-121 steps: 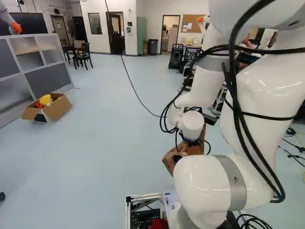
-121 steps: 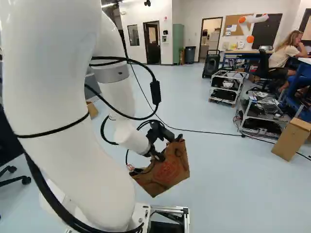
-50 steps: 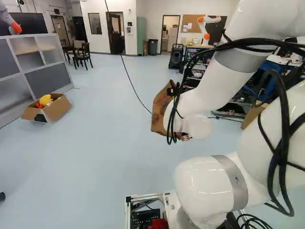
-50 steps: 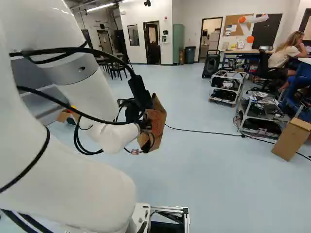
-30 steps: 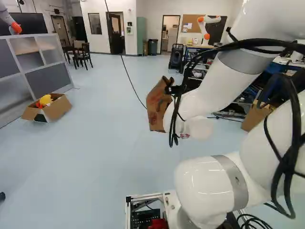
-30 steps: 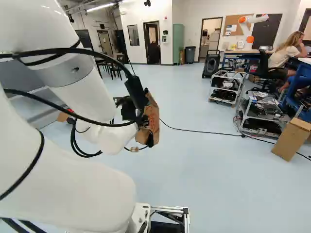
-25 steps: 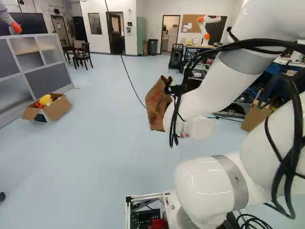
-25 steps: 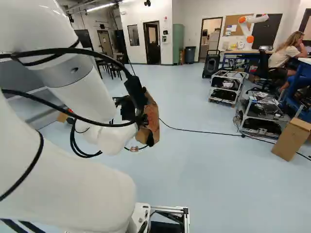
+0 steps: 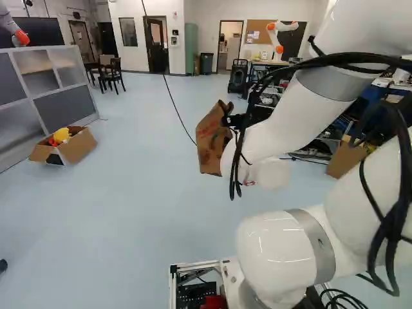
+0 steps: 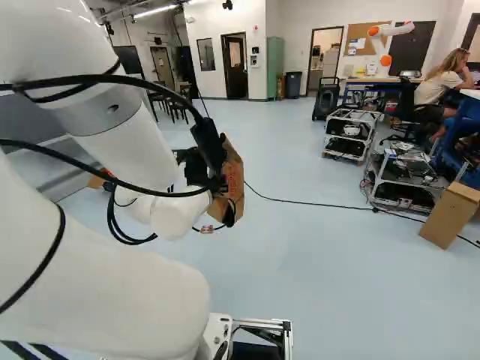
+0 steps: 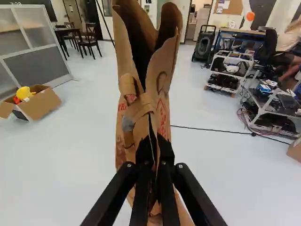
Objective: Pick up the grocery bag from the ground
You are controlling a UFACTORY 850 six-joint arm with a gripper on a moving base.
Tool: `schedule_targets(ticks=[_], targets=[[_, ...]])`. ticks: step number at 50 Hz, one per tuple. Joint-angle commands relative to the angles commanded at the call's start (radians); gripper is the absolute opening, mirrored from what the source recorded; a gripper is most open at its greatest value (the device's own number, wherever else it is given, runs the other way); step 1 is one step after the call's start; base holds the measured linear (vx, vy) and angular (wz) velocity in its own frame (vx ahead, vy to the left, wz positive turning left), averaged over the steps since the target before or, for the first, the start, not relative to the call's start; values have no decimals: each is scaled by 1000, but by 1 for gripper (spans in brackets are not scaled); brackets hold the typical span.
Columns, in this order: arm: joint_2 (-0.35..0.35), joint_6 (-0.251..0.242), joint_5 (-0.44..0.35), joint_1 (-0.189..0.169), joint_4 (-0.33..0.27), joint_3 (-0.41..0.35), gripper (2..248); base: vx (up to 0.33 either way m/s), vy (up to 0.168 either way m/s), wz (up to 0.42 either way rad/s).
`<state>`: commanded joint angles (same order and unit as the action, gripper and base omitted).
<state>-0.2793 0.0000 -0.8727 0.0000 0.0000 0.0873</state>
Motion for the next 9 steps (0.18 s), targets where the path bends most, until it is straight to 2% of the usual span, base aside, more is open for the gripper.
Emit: schedule_targets(ticks=[9], targets=[[0, 0, 0, 0, 0, 0, 22, 0, 0, 0]])
